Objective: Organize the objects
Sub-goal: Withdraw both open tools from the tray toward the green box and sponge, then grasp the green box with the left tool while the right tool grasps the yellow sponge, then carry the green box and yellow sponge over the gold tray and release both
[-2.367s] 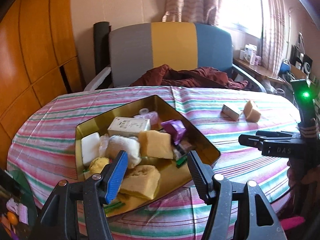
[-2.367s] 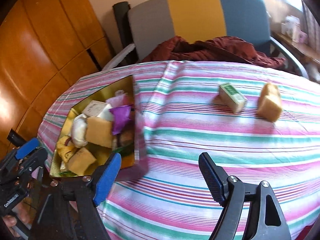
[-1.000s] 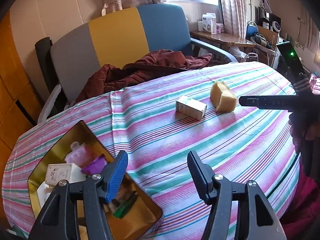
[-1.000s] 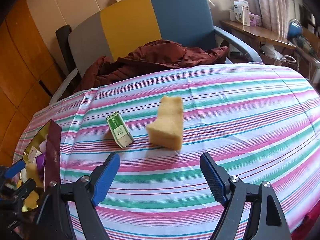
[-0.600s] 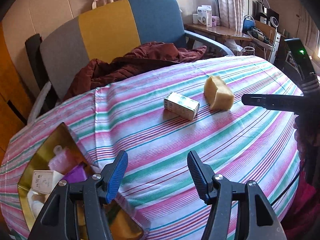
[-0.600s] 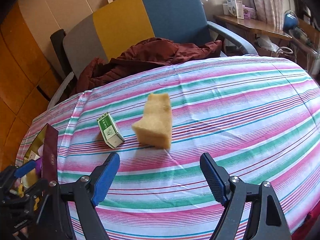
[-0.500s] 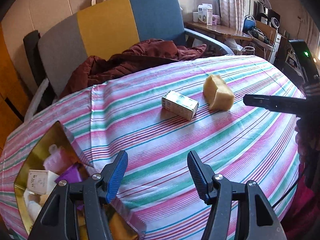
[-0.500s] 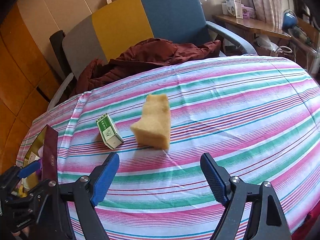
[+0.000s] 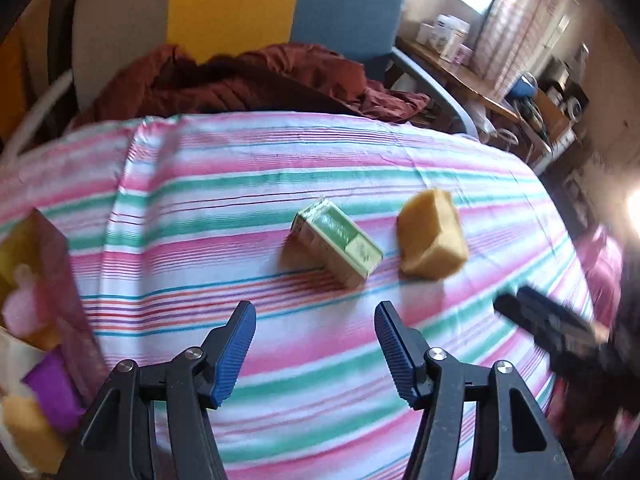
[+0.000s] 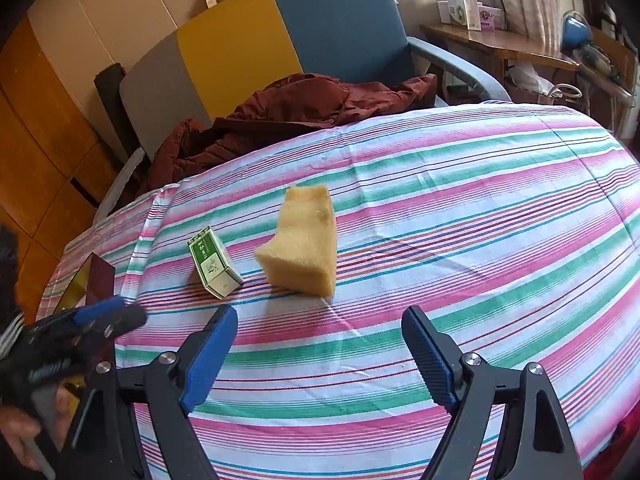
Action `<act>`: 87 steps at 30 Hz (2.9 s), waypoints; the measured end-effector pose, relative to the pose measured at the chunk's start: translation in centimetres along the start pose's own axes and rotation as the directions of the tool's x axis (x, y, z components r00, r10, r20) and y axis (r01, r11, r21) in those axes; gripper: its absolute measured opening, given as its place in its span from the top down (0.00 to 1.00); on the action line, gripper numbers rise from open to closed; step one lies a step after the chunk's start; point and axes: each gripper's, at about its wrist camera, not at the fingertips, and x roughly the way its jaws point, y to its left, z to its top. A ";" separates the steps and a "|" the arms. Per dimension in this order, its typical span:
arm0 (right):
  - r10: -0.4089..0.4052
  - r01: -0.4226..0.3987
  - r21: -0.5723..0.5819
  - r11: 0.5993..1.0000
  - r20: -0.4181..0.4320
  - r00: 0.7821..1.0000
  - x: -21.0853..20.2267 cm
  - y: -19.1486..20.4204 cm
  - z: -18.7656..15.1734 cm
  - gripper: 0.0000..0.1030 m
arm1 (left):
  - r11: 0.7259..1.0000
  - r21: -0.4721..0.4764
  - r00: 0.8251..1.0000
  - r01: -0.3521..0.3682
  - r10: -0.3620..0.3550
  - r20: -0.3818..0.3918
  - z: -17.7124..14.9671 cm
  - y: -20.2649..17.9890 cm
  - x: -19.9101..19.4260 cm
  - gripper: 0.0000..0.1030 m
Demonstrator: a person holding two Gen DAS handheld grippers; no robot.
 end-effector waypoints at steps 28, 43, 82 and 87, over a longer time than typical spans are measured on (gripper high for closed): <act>-0.003 0.004 0.028 1.000 -0.048 0.999 2.1 0.0 0.3 0.21 | 0.996 0.065 0.998 -0.053 0.056 -0.036 2.5 -0.2 6.6 0.71; -0.075 0.059 -0.103 0.993 -0.164 0.984 7.8 3.0 5.2 0.61 | 0.988 0.126 0.996 -0.094 0.094 0.007 1.2 -0.9 6.3 0.71; -0.002 -0.038 -0.262 0.964 -0.151 0.989 0.6 4.4 -6.3 0.61 | 0.965 0.176 0.971 -0.196 0.166 0.173 -11.1 -2.3 -0.4 0.71; -0.004 -0.035 -0.267 0.963 -0.143 0.990 0.5 4.6 -6.3 0.61 | 0.966 0.171 0.961 -0.196 0.156 0.227 -11.1 -2.5 -3.3 0.71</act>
